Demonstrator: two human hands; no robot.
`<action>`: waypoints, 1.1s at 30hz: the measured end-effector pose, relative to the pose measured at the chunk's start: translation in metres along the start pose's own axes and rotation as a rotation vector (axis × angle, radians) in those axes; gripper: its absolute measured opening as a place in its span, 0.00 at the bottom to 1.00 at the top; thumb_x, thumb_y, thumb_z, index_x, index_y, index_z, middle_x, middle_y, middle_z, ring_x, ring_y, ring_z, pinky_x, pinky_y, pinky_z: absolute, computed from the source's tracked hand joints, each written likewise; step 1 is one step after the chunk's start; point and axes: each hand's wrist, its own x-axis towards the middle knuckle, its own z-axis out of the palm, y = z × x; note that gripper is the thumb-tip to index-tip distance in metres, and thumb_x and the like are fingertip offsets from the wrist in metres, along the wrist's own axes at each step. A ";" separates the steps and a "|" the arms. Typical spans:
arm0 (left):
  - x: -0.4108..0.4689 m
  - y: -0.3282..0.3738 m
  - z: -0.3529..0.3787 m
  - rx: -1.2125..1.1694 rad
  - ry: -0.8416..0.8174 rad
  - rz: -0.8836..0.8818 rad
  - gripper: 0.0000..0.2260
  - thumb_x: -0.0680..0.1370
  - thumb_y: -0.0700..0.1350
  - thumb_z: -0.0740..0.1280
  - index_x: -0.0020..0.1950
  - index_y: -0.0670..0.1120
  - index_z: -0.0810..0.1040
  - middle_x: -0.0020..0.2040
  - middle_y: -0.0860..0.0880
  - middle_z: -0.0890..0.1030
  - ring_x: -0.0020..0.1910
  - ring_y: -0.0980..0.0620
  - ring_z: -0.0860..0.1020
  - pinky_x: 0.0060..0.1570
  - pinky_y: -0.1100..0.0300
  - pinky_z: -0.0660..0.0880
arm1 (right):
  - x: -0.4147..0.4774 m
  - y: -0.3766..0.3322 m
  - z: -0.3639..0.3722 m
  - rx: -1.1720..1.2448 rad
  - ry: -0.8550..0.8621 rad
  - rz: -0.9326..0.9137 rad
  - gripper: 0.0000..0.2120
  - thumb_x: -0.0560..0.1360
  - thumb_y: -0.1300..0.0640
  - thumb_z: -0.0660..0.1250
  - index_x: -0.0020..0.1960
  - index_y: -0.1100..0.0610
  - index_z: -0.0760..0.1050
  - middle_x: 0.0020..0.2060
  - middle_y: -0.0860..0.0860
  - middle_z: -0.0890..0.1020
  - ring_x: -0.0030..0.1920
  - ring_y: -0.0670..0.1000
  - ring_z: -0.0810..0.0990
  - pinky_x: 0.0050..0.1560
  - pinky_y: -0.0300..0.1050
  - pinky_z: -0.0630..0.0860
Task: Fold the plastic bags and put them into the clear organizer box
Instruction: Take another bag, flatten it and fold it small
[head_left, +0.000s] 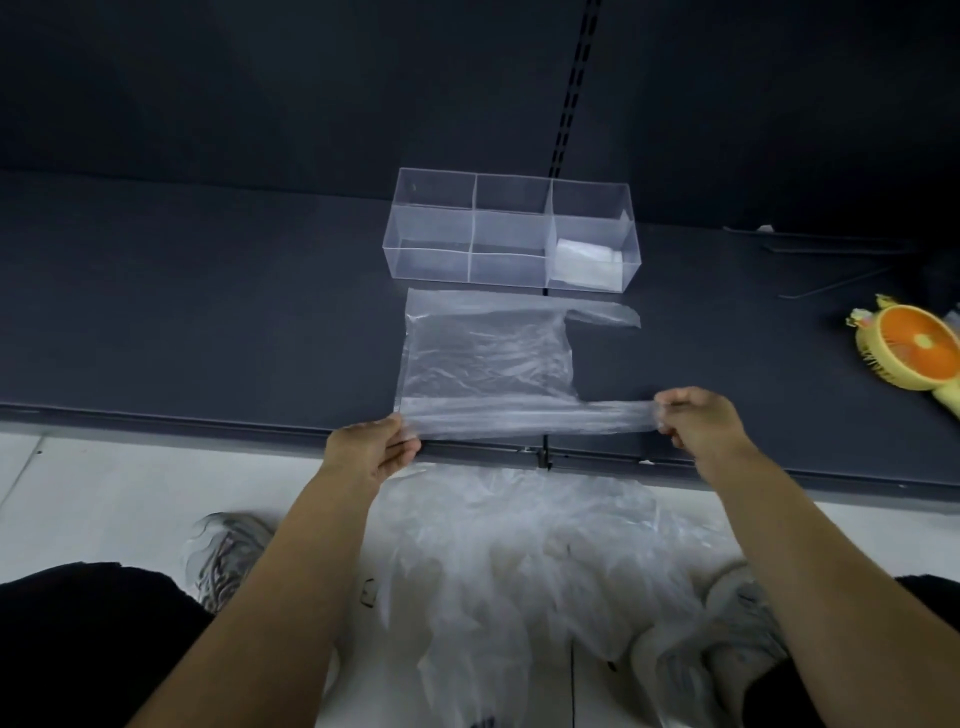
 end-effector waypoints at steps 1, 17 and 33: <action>-0.002 -0.002 0.001 0.039 0.013 0.005 0.05 0.78 0.39 0.67 0.43 0.38 0.76 0.37 0.42 0.79 0.35 0.48 0.80 0.28 0.64 0.79 | 0.003 0.004 -0.003 -0.065 0.011 -0.014 0.08 0.75 0.69 0.61 0.46 0.61 0.78 0.33 0.57 0.78 0.31 0.50 0.73 0.30 0.39 0.72; 0.047 -0.018 0.047 1.668 0.098 0.953 0.28 0.83 0.52 0.48 0.78 0.44 0.40 0.79 0.47 0.40 0.77 0.50 0.39 0.74 0.50 0.38 | -0.073 -0.026 0.165 -0.722 -0.204 -0.919 0.25 0.83 0.51 0.51 0.77 0.57 0.54 0.78 0.54 0.53 0.78 0.52 0.48 0.77 0.50 0.42; 0.049 -0.022 0.026 1.667 -0.008 1.073 0.37 0.76 0.66 0.33 0.78 0.45 0.43 0.79 0.47 0.42 0.77 0.49 0.40 0.74 0.50 0.35 | 0.030 0.056 -0.004 -0.865 0.283 -0.358 0.29 0.82 0.47 0.50 0.78 0.59 0.50 0.77 0.59 0.50 0.77 0.57 0.47 0.75 0.58 0.43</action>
